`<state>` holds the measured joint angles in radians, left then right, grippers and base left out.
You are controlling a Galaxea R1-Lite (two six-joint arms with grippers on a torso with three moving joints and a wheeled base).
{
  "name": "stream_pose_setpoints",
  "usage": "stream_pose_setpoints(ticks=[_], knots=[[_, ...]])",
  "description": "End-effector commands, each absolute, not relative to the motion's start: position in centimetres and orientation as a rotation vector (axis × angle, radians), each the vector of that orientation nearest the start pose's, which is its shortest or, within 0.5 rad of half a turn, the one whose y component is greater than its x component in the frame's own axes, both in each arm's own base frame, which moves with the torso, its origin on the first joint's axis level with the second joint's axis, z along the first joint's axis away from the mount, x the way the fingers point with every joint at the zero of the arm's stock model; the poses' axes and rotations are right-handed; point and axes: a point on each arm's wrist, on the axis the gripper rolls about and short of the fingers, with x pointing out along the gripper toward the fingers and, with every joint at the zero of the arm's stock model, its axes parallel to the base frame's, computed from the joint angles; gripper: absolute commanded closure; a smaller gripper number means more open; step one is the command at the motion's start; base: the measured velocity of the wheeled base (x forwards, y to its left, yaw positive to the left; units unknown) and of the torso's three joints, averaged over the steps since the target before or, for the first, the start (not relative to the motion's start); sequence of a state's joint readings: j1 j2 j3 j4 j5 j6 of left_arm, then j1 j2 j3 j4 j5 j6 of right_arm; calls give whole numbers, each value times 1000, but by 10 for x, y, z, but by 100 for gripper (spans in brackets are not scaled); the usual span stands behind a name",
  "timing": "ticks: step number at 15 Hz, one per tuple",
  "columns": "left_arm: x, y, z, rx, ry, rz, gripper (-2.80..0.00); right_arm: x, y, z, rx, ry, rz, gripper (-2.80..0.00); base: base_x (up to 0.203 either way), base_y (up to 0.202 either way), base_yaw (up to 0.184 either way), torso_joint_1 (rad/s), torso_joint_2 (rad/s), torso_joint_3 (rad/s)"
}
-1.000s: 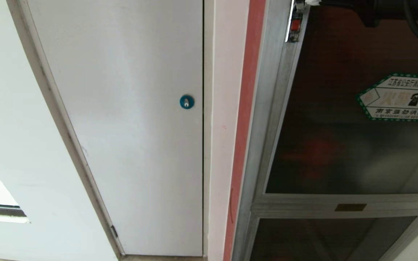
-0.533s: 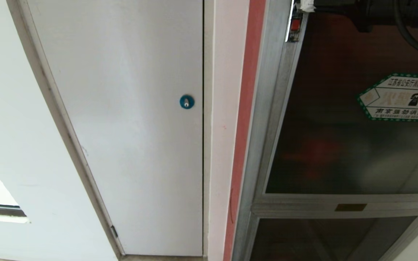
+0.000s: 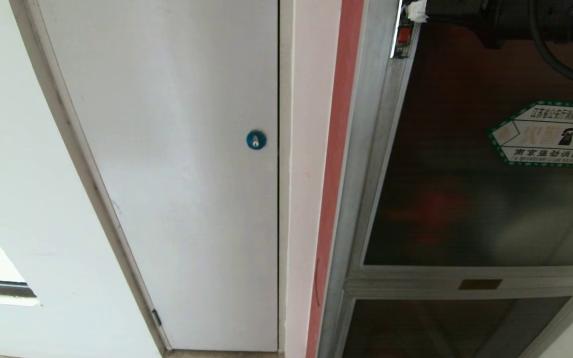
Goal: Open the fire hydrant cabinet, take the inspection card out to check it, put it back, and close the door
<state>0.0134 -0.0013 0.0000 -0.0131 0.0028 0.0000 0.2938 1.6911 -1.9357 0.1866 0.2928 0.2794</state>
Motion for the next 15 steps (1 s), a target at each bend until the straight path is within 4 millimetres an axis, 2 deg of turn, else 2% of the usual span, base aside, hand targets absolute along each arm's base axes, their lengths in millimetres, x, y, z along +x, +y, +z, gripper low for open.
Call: stream_pose_setpoints(ticks=[1,15], knots=[[-22,0,75,0,-8,15,0,277,89,418,273,27,585,0,0,0,0,0,0,0],[-22,0,75,0,-8,17,0,292,89,410,272,49,562,0,0,0,0,0,0,0]])
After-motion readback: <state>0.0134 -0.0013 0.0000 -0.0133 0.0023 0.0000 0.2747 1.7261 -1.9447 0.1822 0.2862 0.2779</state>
